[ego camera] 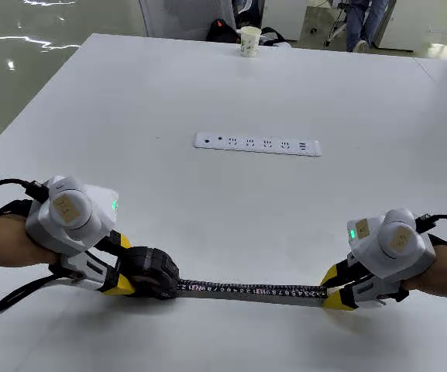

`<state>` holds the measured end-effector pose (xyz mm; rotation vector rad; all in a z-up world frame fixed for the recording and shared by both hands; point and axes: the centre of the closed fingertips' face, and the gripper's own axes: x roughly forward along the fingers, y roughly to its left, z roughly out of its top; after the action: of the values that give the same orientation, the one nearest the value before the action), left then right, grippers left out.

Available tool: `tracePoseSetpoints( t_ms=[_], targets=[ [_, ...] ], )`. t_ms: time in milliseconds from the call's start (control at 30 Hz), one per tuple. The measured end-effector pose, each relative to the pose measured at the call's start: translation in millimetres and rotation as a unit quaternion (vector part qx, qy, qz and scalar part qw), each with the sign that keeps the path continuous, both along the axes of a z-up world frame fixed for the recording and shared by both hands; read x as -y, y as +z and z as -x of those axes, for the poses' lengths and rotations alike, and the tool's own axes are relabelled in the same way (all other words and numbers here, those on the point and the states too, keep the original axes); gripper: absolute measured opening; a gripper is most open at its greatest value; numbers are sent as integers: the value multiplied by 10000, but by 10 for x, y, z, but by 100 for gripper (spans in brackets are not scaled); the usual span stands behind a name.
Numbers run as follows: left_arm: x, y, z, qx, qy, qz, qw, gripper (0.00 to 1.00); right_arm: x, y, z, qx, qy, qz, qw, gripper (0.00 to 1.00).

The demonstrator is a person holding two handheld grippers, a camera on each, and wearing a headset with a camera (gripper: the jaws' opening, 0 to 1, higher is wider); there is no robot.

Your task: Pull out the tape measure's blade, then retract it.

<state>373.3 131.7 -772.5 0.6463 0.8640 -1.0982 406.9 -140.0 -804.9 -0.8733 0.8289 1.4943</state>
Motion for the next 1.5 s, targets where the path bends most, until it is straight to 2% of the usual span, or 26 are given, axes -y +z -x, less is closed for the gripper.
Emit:
tracePoseSetpoints(
  t_ms=[300,367,700,867,1100,1500],
  targets=[
    [-16,-13,-13,-8,-11,-57,10000,27,-12,5,-3,57,-23,18,10000,13],
    [-41,-17,-26,-108,224,-91,9996,30,2,-8,4,116,44,103,9999,13],
    [-121,33,-13,-10,329,-201,9993,34,18,25,-8,154,-66,89,9998,16],
    [-147,57,13,-23,422,-204,9989,37,35,42,16,170,-121,81,9997,18],
    [-163,67,57,-69,687,-180,9974,45,41,70,49,163,-288,2,9995,22],
    [-151,57,190,-80,1053,41,9944,53,52,104,120,222,-594,-148,9979,32]
  ],
)
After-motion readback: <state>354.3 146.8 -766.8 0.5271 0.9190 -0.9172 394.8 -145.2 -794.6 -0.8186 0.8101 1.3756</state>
